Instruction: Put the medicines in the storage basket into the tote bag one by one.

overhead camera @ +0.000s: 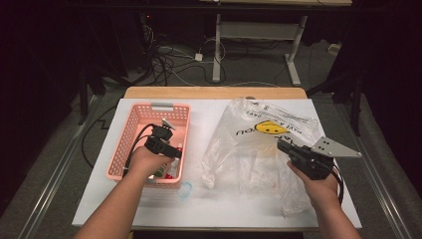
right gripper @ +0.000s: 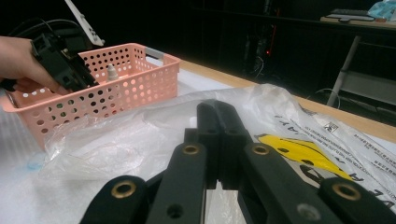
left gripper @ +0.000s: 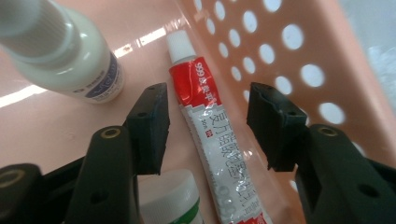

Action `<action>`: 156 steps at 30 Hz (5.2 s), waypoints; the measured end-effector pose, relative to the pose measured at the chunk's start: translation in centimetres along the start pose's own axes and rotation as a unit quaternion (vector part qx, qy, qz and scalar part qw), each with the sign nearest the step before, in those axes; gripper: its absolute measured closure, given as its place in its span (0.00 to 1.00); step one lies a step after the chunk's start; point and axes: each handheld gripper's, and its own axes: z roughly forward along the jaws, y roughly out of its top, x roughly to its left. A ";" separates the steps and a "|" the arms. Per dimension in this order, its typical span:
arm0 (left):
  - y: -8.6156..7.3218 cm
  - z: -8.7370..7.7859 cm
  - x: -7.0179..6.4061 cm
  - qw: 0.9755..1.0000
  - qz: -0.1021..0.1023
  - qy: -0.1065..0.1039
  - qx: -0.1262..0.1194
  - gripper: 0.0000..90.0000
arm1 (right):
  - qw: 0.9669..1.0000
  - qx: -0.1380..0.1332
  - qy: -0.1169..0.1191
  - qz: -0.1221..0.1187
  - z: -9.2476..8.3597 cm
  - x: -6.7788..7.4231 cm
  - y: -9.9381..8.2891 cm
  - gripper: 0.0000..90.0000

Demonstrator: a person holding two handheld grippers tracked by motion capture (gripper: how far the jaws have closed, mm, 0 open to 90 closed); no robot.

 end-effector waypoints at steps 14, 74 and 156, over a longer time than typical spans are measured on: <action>0.5 1.0 -0.2 0.999 -0.002 0.034 0.041 0.64 | 1.000 0.003 0.002 -0.003 0.1 0.2 -0.1 1.00; -0.1 -2.0 -1.9 0.993 0.000 0.050 -0.105 0.74 | 1.000 -0.003 -0.003 -0.004 -0.4 0.0 -0.1 1.00; -6.6 -7.1 -11.8 0.921 0.127 -0.057 -0.363 0.74 | 1.000 -0.001 0.007 0.002 0.4 0.3 -0.2 1.00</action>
